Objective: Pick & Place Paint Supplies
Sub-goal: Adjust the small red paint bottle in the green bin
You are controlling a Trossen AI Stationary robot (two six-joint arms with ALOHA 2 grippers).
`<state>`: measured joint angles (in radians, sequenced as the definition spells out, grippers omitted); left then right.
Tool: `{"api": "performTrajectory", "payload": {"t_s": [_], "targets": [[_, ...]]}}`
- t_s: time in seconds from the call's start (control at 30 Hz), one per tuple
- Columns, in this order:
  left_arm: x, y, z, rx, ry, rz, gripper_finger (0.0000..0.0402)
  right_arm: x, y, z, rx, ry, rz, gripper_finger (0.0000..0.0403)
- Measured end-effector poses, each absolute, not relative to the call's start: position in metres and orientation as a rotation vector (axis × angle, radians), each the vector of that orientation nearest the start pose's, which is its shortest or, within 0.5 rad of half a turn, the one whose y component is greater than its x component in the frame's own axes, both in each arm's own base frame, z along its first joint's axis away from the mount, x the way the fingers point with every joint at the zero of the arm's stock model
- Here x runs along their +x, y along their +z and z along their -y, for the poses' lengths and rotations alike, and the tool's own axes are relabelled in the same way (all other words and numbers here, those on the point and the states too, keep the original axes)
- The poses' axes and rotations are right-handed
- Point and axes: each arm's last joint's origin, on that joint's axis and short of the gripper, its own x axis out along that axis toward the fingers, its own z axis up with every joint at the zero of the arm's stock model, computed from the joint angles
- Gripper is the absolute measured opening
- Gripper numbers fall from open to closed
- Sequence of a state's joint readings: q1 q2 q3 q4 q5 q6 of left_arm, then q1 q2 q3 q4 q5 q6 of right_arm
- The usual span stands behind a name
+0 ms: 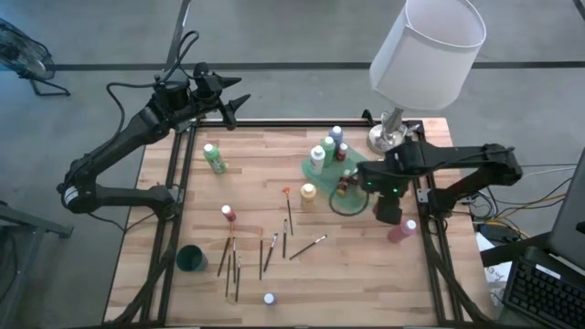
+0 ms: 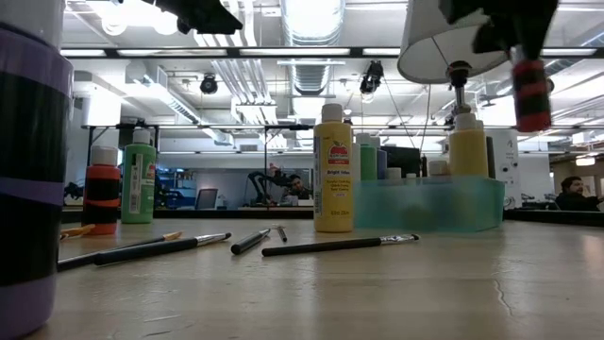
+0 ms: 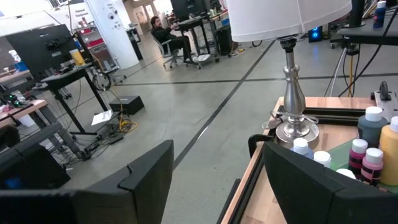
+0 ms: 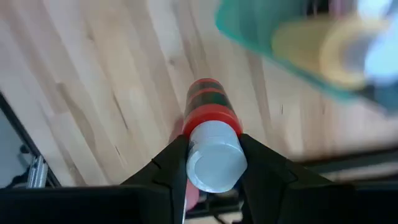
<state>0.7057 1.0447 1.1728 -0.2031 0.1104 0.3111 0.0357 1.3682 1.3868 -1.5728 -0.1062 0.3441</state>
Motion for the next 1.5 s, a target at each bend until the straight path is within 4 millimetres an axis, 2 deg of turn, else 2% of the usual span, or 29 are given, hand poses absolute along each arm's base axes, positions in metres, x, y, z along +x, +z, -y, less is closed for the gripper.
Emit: {"api": "performTrajectory", "payload": {"t_s": [0.23, 0.33, 0.4, 0.53, 0.77, 0.9, 1.0, 1.2, 1.3, 1.5], "targets": [[0.169, 0.415, -0.140, 0.271, 0.579, -0.162, 0.0252, 0.177, 0.330, -0.009, 0.372, -0.185, -1.515, 0.0112], [0.169, 0.415, -0.140, 0.271, 0.578, -0.161, 0.0252, 0.171, 0.338, -0.005, 0.405, -0.197, -1.438, 0.0112], [0.169, 0.415, -0.140, 0.271, 0.579, -0.162, 0.0252, 0.178, 0.343, -0.003, 0.431, -0.201, -1.362, 0.0112], [0.169, 0.415, -0.140, 0.271, 0.579, -0.162, 0.0252, 0.208, 0.350, 0.003, 0.420, -0.187, -1.275, 0.0112], [0.169, 0.415, -0.140, 0.271, 0.579, -0.162, 0.0252, 0.270, 0.333, 0.037, 0.263, -0.257, -1.444, 0.0112], [0.169, 0.415, -0.140, 0.271, 0.579, -0.162, 0.0252, 0.293, 0.326, 0.065, 0.249, -0.265, -1.465, 0.0112], [0.169, 0.415, -0.140, 0.271, 0.579, -0.162, 0.0252, 0.301, 0.322, 0.087, 0.286, -0.306, -1.450, 0.0112], [0.169, 0.415, -0.140, 0.271, 0.579, -0.162, 0.0252, 0.303, 0.312, 0.128, 0.364, -0.402, -1.373, 0.0113], [0.169, 0.415, -0.140, 0.271, 0.579, -0.162, 0.0252, 0.302, 0.307, 0.139, 0.384, -0.426, -1.335, 0.0112], [0.169, 0.415, -0.140, 0.271, 0.579, -0.162, 0.0252, 0.299, 0.293, 0.145, 0.406, -0.416, -1.349, 0.0112]]}}
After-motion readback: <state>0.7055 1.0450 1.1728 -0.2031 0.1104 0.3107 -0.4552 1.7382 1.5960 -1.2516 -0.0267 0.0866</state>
